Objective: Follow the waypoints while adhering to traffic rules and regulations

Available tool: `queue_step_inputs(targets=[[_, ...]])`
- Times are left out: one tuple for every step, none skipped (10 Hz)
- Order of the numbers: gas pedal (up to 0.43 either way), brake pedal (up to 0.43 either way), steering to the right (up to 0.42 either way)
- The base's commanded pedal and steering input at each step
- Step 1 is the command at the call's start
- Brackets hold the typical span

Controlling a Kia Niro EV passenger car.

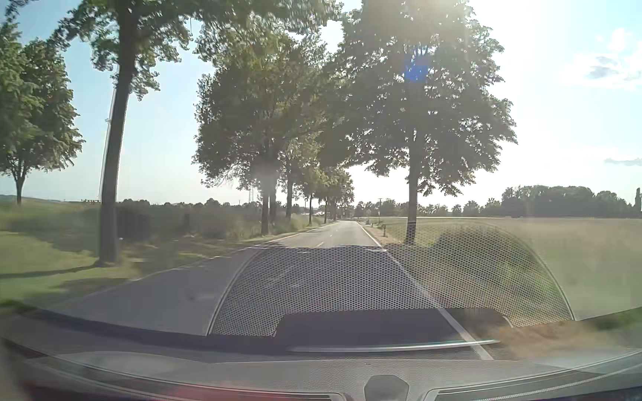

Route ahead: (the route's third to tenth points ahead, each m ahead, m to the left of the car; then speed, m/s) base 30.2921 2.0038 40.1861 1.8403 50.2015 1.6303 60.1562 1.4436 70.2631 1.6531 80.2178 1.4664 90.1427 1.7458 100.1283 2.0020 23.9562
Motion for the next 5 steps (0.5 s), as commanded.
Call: queue_step_inputs(targets=[[0.209, 0.006, 0.004], [0.209, 0.006, 0.004], [0.209, 0.006, 0.004], [0.209, 0.006, 0.003], [0.209, 0.006, 0.003]])
